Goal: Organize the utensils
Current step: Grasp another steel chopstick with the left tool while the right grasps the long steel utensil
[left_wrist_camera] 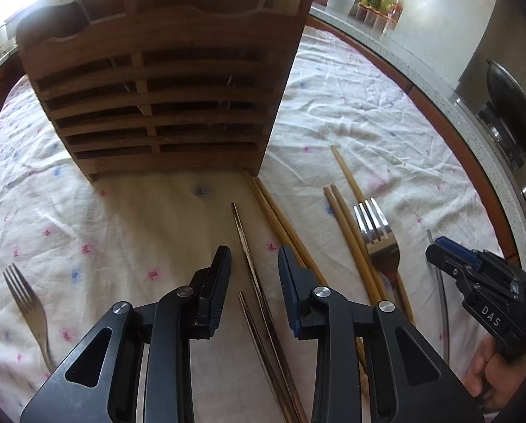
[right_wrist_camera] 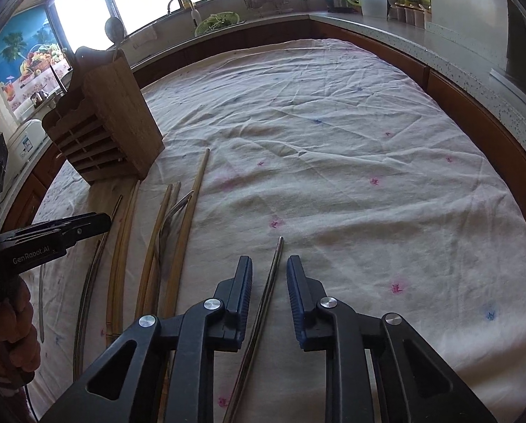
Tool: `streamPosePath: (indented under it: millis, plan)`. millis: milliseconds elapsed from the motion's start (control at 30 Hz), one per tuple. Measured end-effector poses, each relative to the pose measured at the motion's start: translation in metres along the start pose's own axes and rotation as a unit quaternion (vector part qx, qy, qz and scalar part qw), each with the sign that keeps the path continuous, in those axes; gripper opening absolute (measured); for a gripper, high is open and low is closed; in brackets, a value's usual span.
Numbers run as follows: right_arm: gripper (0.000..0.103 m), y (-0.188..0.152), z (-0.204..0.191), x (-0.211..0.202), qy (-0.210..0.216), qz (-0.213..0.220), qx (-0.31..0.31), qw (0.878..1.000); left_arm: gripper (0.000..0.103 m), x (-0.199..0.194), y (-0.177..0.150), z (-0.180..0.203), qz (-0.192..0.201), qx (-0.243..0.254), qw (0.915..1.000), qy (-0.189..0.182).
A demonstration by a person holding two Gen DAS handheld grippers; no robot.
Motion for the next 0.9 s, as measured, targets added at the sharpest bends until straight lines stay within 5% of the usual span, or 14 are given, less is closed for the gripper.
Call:
streamPosePath:
  millis: [167, 500, 900]
  plan:
    - [0.015, 0.004, -0.01, 0.006, -0.016, 0.007, -0.019, 1.0, 0.008, 0.006, 0.005, 0.003, 0.005, 0.026, 0.9995, 0.018]
    - [0.004, 0.006, -0.008, 0.003, 0.009, 0.01, -0.005, 1.0, 0.004, -0.001, 0.003, 0.006, 0.018, 0.014, 0.9997, -0.009]
    - [0.004, 0.025, -0.012, -0.058, 0.063, 0.065, 0.014, 0.996, 0.004, -0.092, -0.003, 0.02, 0.107, 0.017, 0.9928, -0.051]
Point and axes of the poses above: each gripper's, at about its wrist camera, not at the fingertips, and x roughly the way its jaws point, z to its right, y to its top, the point moved 5 cm from there along x, roughly the way its jaws point, and after that the axes turned 11 degrees about -y, right-handed, at the moved point
